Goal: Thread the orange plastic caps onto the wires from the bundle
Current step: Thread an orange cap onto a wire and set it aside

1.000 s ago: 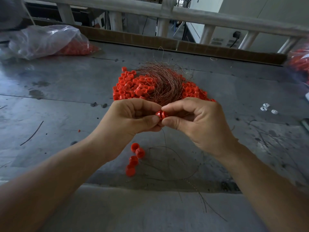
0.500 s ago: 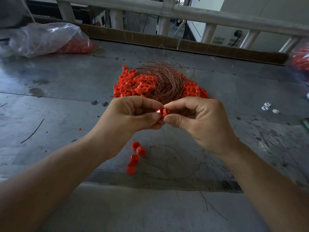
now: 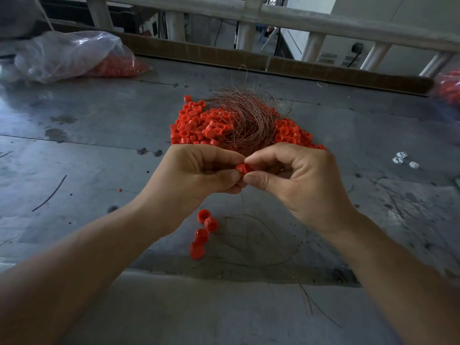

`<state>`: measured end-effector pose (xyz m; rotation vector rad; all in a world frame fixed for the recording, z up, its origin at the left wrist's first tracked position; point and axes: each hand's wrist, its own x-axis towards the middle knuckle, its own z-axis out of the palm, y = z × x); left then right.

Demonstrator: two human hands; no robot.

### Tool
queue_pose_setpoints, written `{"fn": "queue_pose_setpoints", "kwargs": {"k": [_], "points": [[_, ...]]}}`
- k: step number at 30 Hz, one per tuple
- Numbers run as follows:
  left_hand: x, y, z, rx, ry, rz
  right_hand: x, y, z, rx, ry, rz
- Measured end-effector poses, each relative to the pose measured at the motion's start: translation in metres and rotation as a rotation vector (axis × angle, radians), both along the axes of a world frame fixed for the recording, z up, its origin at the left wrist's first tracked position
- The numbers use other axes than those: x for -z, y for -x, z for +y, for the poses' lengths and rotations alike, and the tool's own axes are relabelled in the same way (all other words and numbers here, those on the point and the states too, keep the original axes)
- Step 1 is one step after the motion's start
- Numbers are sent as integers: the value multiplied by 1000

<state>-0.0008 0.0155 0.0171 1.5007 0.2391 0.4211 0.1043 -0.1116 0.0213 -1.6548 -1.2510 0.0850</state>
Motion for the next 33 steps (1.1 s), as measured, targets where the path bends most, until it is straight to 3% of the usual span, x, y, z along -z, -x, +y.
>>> {"fn": "queue_pose_setpoints", "kwargs": {"k": [13,23,33], "points": [[0,2,4,154,78,22,-2,1,-1,-10,0,-91],[0,2,3,93,23,15,0,0,0,32,-17,-225],[-2,2,1,85,24,25,-2,1,-1,21,-31,-177]]}}
